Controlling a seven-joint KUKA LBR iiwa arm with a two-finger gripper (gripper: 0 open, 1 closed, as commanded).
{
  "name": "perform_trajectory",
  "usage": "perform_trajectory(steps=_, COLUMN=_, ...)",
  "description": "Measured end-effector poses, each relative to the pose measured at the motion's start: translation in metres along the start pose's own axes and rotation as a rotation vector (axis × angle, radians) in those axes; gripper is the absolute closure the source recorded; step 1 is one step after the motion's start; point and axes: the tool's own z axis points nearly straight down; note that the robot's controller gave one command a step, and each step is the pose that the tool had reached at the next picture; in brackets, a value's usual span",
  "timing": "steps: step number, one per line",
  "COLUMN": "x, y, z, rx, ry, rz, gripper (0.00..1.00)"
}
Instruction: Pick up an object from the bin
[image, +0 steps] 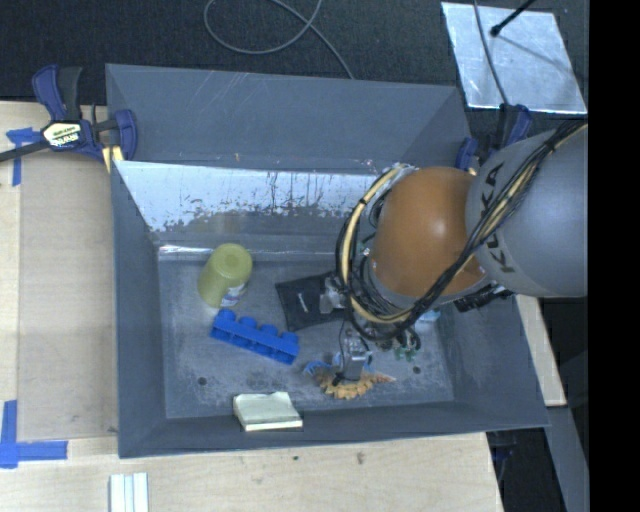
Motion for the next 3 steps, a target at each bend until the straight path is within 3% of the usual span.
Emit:
perform_trajectory(steps=1, x=-0.002, y=0.0, z=-0.005, rx=0.0, ry=-0.009, rz=0.001, gripper=0.0)
perform_trajectory(steps=2, x=0.01, y=-0.043, z=0.043, rx=-0.001, ry=-0.006, rz=0.065, gripper=0.0)
perform_trajectory(steps=3, x=0.017, y=-0.055, z=0.06, rx=-0.001, ry=-0.005, rz=0.081, gripper=0.0)
